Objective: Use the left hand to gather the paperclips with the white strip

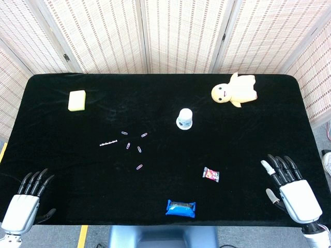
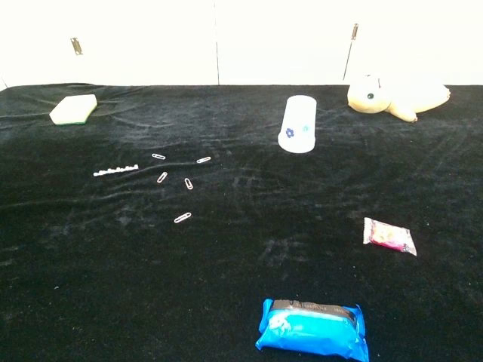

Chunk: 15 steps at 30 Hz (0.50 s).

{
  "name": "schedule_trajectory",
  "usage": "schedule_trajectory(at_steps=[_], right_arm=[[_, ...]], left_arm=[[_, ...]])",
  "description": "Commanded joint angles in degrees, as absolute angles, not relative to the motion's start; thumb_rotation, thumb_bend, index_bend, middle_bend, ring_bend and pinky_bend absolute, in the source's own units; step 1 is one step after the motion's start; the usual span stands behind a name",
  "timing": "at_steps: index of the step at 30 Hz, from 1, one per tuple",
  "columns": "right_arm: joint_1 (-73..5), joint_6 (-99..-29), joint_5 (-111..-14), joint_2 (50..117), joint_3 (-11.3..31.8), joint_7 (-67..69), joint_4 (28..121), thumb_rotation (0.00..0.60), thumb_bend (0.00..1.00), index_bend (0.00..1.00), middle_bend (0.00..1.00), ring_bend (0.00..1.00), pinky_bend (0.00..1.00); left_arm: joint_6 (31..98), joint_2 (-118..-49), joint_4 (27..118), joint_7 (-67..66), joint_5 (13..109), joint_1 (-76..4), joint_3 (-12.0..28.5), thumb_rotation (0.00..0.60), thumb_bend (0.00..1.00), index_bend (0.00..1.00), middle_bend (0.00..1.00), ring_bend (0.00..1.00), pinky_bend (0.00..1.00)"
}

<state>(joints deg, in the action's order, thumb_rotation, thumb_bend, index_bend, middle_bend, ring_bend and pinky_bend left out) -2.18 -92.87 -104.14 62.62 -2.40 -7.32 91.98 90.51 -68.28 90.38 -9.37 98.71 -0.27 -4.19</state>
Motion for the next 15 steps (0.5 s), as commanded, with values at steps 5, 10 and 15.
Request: schedule_trajectory(at_steps=[5,10,15], right_arm=[[-2.17,-92.69,-104.02,62.67,-2.39,-7.52,91.98,0.600,0.36,0.00,0.00,0.00,0.00],[-1.83,-93.31,-104.28,62.94,-2.40,-8.04,91.94,0.600,0.36,0.00,0.00,0.00,0.00],[-3.25,-90.63,-103.41,63.02,-1.95,-8.10,92.13,0.600,0.36,0.00,0.00,0.00,0.00]], left_arm=[[90.24,-68.14,90.58,-9.15,98.61,-0.43,-4.21,0.600,0.10,0.14,0.02,0.00,0.00],[90.11,-67.80,90.62,-8.47,99.49,-0.85,-4.47,0.600,0.10,0.14,0.02,0.00,0.00],[88.61,-67.10,91.64,-7.91,98.56,-1.57,-4.28,0.600,0.10,0.14,0.11,0.02,0.00]])
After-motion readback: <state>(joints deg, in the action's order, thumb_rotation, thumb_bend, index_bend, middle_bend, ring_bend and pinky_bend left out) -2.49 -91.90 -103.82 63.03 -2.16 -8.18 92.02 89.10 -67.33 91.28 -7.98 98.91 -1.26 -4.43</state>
